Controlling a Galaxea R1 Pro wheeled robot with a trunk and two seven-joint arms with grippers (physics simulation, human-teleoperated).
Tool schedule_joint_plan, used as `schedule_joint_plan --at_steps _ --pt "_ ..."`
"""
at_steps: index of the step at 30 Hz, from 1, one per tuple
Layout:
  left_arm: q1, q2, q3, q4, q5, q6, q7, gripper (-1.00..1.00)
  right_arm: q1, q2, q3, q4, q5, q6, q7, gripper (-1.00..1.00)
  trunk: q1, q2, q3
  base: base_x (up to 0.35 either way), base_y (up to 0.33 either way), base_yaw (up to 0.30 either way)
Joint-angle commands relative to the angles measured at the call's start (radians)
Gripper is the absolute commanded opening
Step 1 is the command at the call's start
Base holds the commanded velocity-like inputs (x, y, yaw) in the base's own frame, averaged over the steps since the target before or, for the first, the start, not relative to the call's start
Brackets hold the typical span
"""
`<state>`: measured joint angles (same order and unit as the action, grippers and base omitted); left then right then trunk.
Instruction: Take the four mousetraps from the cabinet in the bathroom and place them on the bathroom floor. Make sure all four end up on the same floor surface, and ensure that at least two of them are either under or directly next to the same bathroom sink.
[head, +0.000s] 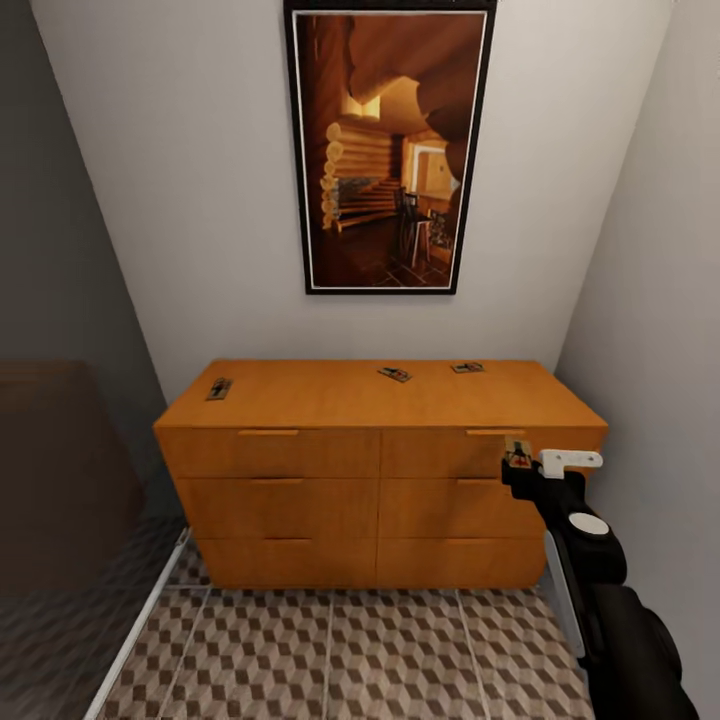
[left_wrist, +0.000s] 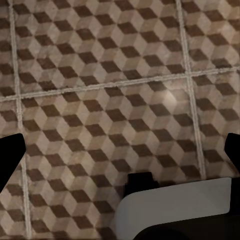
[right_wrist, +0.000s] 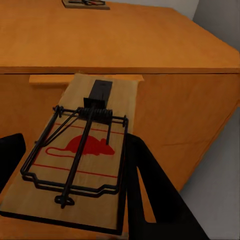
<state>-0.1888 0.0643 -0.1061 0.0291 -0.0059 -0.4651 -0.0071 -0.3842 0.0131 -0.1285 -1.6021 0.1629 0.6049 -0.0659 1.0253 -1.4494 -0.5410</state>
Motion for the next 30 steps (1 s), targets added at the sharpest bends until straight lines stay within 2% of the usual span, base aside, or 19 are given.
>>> schedule_joint_plan --at_steps 1,6,14,22,27,30 --pt "-0.001 0.000 -0.004 0.003 0.000 -0.006 -0.001 1.00 -0.001 0.001 0.000 0.000 0.007 0.005 0.002 -1.00 0.000 -0.001 -0.001 -0.091 0.074 0.000" --pt "-0.001 0.000 -0.004 0.003 0.000 -0.006 -0.001 1.00 -0.001 0.000 0.000 0.034 0.007 0.002 0.008 -1.00 0.000 -0.001 -0.001 -0.032 0.026 0.000" --pt "-0.001 0.000 -0.004 0.003 0.000 -0.006 -0.001 1.00 -0.001 -0.004 -0.001 0.153 0.007 -0.035 0.012 -1.00 0.000 -0.001 -0.001 -0.004 0.003 0.000" --pt "-0.001 0.000 -0.004 0.003 0.000 -0.006 -0.001 1.00 -0.001 -0.004 -0.002 0.441 0.008 -0.239 0.012 -1.00 0.000 -0.001 -0.001 0.000 0.000 0.000" --pt "-0.001 0.000 -0.004 0.003 0.000 -0.006 -0.001 1.00 -0.001 -0.006 -0.002 0.721 0.010 -0.438 0.012 -1.00 0.000 -0.001 -0.001 0.000 0.000 0.000" --pt "-0.001 0.000 -0.004 0.003 0.000 -0.006 -0.001 1.00 -0.001 -0.007 -0.002 0.839 0.019 -0.523 0.012 -1.00 0.000 -0.001 -0.001 0.000 0.000 0.000"
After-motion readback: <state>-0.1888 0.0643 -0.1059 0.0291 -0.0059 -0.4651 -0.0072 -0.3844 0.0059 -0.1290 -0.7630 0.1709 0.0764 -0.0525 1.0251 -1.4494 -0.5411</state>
